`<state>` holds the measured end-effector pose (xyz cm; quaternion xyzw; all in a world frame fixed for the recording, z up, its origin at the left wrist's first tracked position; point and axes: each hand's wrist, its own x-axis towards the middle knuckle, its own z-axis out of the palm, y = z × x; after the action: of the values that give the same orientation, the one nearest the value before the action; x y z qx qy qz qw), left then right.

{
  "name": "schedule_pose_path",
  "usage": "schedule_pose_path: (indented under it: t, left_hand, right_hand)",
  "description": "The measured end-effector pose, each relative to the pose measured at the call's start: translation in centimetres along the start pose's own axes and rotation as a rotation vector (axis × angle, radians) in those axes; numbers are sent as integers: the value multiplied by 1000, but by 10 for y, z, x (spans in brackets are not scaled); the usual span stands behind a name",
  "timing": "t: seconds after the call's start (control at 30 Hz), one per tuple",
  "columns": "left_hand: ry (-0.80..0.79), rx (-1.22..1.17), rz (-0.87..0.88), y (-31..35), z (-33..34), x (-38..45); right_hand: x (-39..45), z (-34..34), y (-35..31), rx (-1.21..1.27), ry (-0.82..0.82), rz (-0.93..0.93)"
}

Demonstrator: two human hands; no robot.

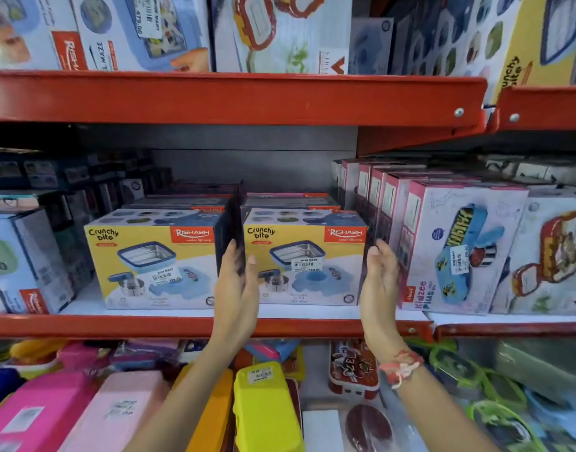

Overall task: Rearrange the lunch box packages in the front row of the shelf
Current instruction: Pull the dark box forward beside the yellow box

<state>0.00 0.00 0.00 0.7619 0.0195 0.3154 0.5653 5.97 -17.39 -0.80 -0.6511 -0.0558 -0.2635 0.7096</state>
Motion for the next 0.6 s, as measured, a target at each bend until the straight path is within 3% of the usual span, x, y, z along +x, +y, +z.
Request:
schedule_pose_path:
  t: [0.1,0.2,0.37,0.6]
  left_hand:
    - [-1,2,-199,-2,-2,10]
    - [-15,-138,-371,-4,-7,17]
    - [17,-356,-365,8,-29,15]
    - [-89,-268,-310,29,-45,25]
  right_hand:
    - [12,-1,-6,52,-80,342]
    - [17,-5,-15,60,-185,458]
    - [27,-25,-28,198,-156,359]
    - [40,-29,-47,233,-236,210]
